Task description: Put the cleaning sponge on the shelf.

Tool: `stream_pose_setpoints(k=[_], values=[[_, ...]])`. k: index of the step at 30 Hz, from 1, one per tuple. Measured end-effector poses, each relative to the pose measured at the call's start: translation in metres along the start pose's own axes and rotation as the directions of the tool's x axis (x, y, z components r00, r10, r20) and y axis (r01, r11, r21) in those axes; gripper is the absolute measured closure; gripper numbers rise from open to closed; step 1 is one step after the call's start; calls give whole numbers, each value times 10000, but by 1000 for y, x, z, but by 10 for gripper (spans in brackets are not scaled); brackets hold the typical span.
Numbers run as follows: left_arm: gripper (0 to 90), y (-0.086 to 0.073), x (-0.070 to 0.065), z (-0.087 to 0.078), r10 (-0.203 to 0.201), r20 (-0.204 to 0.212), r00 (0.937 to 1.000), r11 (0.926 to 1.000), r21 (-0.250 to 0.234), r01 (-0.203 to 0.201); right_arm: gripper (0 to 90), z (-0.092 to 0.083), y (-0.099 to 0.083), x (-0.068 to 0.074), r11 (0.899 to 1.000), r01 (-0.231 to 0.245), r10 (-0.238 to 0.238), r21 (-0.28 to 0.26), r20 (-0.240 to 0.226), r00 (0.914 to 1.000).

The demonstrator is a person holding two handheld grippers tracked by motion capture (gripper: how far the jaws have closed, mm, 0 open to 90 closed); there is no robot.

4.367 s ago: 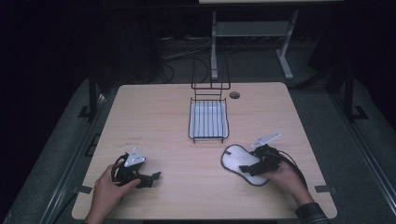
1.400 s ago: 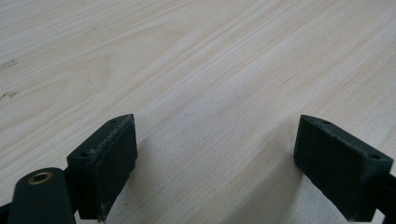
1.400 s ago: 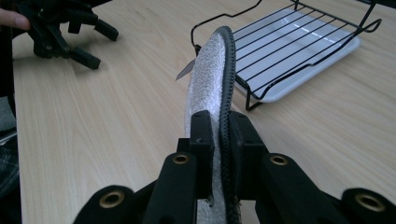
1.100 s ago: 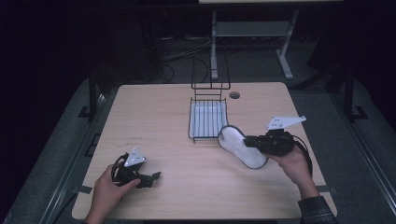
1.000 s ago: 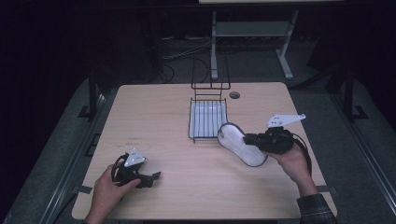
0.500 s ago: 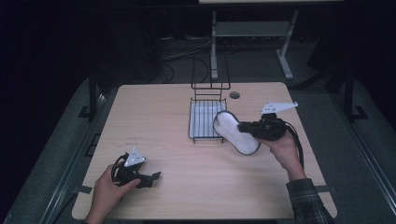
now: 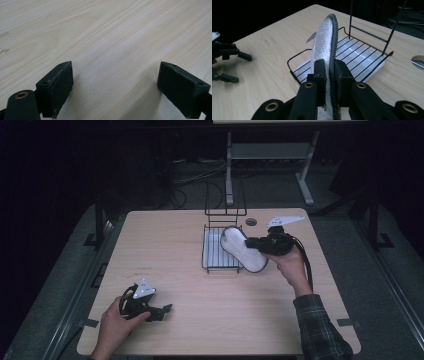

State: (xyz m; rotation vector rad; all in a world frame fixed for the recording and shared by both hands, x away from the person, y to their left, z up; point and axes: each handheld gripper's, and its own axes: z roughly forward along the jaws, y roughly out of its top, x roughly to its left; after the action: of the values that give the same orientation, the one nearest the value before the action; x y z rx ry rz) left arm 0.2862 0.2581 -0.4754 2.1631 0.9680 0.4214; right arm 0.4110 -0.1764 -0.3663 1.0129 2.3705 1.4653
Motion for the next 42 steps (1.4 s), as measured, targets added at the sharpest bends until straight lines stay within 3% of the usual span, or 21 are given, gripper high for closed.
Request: stream_pose_setpoints(k=[19, 26, 42], values=[[127, 0, 0, 0, 1, 3, 10000, 10000, 2, -1, 808, 43, 18, -15, 9987, -495, 496, -72, 66, 9987], [127, 0, 0, 0, 13, 10, 10000, 10000, -2, -13, 808, 60, 25, -14, 9994, -314, 315, -171, 62, 9995], [127, 0, 0, 0, 13, -8, 10000, 10000, 8, -13, 796, 80, 21, -19, 9972, -664, 662, 351, 85, 9978]])
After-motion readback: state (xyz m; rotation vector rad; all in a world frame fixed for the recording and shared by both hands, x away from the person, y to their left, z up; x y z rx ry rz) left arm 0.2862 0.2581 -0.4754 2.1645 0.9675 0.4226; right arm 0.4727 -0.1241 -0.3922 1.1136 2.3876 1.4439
